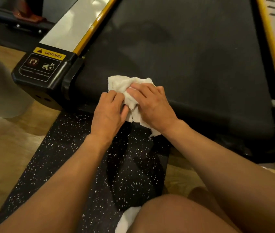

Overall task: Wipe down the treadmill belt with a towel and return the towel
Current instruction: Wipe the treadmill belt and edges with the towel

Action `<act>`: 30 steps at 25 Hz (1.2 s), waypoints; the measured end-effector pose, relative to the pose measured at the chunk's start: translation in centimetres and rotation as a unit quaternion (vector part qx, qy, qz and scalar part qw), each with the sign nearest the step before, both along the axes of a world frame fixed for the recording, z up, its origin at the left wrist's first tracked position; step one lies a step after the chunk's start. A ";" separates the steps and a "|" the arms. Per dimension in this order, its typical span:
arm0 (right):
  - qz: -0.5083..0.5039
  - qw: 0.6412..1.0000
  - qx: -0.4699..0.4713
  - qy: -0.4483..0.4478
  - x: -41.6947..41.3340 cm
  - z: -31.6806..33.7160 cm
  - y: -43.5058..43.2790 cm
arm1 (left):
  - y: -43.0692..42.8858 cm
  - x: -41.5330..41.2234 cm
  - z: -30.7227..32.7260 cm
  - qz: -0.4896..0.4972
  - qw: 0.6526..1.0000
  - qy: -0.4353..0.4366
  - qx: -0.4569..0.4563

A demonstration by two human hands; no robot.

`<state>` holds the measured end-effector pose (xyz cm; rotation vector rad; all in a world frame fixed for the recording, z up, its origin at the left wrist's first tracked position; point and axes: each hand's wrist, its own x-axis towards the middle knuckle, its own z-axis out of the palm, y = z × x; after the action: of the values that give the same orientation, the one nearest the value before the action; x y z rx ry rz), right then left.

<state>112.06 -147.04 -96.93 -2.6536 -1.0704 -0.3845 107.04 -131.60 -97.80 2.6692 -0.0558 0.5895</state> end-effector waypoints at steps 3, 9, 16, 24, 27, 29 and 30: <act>-0.014 1.000 -0.001 0.004 -0.5 0.4 -4.9 | -3.0 0.6 0.8 -0.097 0.993 0.012 0.064; -0.086 0.996 -0.029 0.009 -3.0 0.2 -15.2 | -11.6 2.3 -0.5 -0.227 0.963 0.003 0.142; -0.172 0.984 0.006 0.041 -5.7 0.8 -23.7 | -20.8 2.4 2.9 -0.352 0.916 -0.082 0.171; -0.319 0.943 0.077 0.053 -8.0 1.7 -25.7 | -24.5 2.6 2.5 -0.400 0.901 -0.043 0.165; -0.358 0.924 0.128 0.045 -8.6 1.3 -24.6 | -24.4 2.2 2.1 -0.415 0.894 -0.038 0.165; -0.373 0.912 0.160 0.052 -9.3 0.8 -23.5 | -24.0 1.6 1.7 -0.437 0.886 -0.031 0.151; -0.378 0.909 0.170 0.055 -9.5 0.6 -23.1 | -23.8 1.4 1.5 -0.444 0.884 -0.025 0.143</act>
<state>102.58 -170.15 -96.35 -2.6078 0.1079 -0.4932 108.42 -155.42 -96.28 2.4911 -1.3817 0.3414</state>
